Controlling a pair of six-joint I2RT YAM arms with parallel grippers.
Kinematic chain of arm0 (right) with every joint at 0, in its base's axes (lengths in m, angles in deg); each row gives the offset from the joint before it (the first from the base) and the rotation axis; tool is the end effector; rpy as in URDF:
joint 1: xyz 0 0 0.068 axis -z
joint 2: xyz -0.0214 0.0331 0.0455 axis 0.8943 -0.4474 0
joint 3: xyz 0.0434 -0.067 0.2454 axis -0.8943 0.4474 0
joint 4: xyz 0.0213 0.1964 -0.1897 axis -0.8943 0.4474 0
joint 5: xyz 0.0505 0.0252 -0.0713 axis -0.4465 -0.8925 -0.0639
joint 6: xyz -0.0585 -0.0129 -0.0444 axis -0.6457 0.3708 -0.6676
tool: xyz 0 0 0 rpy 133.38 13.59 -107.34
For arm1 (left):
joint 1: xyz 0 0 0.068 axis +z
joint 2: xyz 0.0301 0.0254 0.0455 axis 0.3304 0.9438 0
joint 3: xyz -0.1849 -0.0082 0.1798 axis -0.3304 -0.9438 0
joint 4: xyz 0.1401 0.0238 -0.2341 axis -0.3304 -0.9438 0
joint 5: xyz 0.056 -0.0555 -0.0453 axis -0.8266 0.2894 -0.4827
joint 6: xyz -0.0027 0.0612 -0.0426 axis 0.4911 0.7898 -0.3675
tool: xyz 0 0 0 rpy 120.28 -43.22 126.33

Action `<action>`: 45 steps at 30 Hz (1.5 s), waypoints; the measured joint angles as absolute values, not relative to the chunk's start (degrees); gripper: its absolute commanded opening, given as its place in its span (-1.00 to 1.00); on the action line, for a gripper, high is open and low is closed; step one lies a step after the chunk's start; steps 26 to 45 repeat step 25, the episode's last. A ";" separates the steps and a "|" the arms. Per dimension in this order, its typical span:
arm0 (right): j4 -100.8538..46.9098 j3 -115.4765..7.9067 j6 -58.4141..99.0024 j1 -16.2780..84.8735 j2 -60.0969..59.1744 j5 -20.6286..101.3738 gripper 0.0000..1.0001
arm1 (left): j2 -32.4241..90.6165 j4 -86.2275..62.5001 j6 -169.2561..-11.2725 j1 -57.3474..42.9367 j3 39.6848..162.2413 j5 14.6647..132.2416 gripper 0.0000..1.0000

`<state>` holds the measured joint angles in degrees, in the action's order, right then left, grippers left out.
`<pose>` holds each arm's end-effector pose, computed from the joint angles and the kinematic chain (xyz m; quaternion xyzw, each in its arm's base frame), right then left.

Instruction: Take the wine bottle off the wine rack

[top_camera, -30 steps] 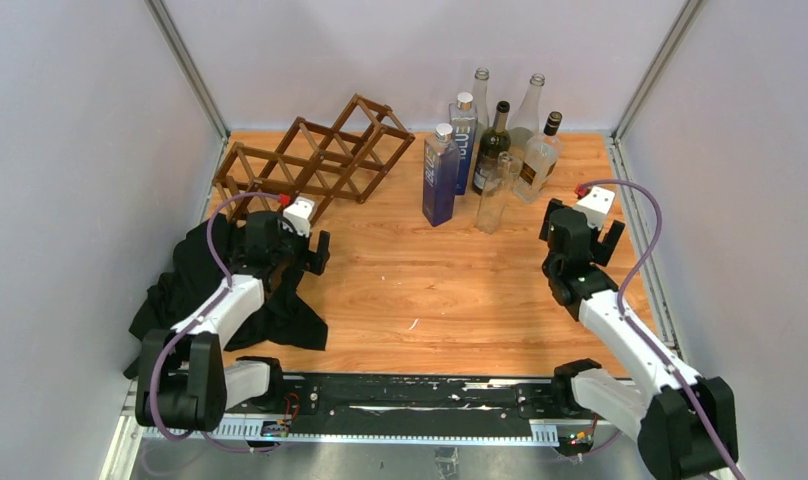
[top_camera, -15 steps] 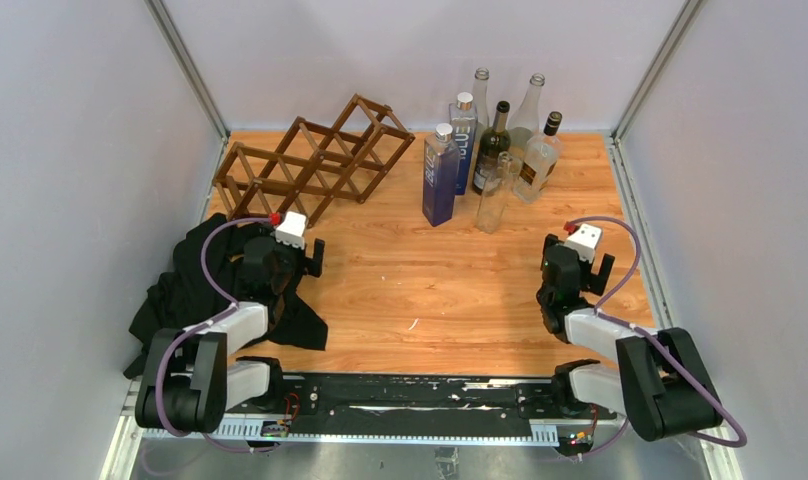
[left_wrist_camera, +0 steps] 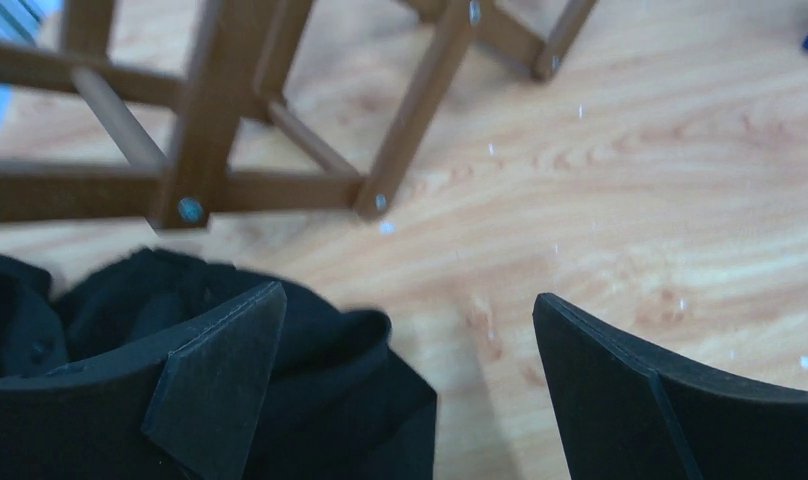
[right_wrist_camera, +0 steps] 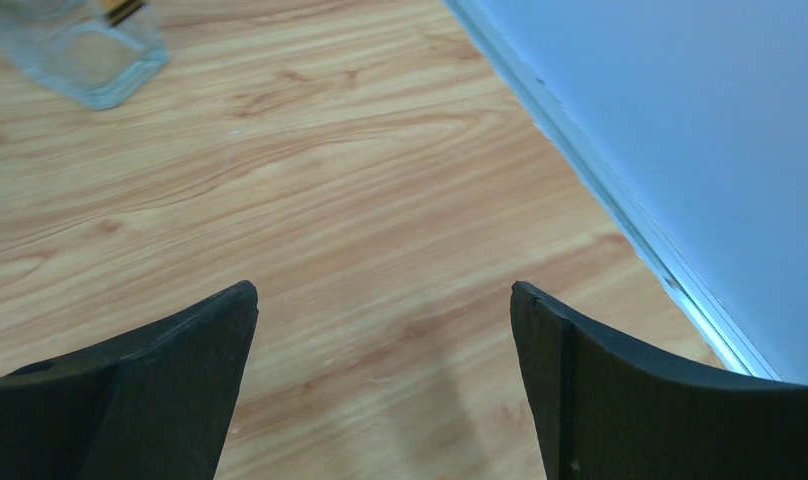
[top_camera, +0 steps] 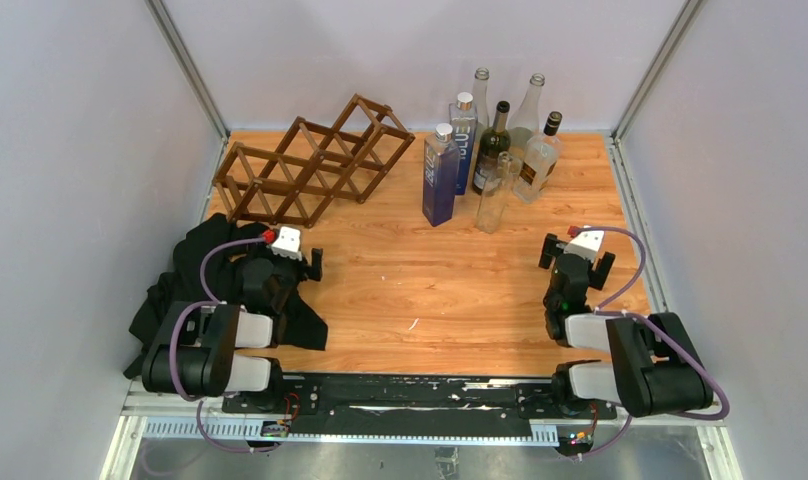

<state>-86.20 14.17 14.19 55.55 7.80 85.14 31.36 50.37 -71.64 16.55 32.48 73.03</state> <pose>0.2357 -0.0055 0.1280 0.1674 0.7192 -0.1896 0.6472 0.2293 -0.0196 0.1020 0.1090 0.7557 -0.0280 0.6451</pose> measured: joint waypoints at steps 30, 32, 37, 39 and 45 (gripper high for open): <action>-89.76 10.43 9.71 59.35 -0.66 67.61 1.00 | 31.95 46.61 -76.03 16.62 39.38 63.56 1.00; -89.76 10.43 9.71 59.35 -0.66 67.61 1.00 | 31.95 46.61 -76.03 16.62 39.38 63.56 1.00; -89.76 10.43 9.71 59.35 -0.66 67.61 1.00 | 31.95 46.61 -76.03 16.62 39.38 63.56 1.00; -89.76 10.43 9.71 59.35 -0.66 67.61 1.00 | 31.95 46.61 -76.03 16.62 39.38 63.56 1.00; -89.76 10.43 9.71 59.35 -0.66 67.61 1.00 | 31.95 46.61 -76.03 16.62 39.38 63.56 1.00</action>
